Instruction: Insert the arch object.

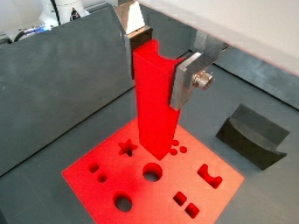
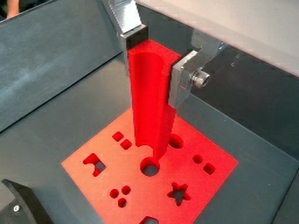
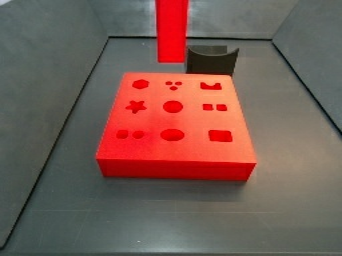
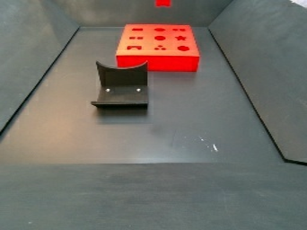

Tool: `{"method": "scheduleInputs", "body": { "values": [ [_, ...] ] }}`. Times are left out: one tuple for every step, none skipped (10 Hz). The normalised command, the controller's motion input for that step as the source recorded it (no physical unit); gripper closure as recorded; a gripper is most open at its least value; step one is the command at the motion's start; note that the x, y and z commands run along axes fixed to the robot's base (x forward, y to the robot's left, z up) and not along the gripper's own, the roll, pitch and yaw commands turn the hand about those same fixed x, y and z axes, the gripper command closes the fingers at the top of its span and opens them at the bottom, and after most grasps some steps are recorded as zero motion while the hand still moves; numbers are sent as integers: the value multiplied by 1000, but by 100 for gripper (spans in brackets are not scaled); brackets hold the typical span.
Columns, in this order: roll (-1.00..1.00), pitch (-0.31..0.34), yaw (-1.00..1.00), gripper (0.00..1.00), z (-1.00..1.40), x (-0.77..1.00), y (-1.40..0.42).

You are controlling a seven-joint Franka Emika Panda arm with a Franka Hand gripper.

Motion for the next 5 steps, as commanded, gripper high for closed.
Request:
{"method": "scheduleInputs", "body": {
  "values": [
    [-31,0,0,100,0,197,80],
    [-60,0,0,100,-94,486,303],
    [-16,1,0,100,-146,777,494],
    [-9,6,-31,100,-163,860,566],
    [0,16,-29,100,-211,889,546]
  ]
}}
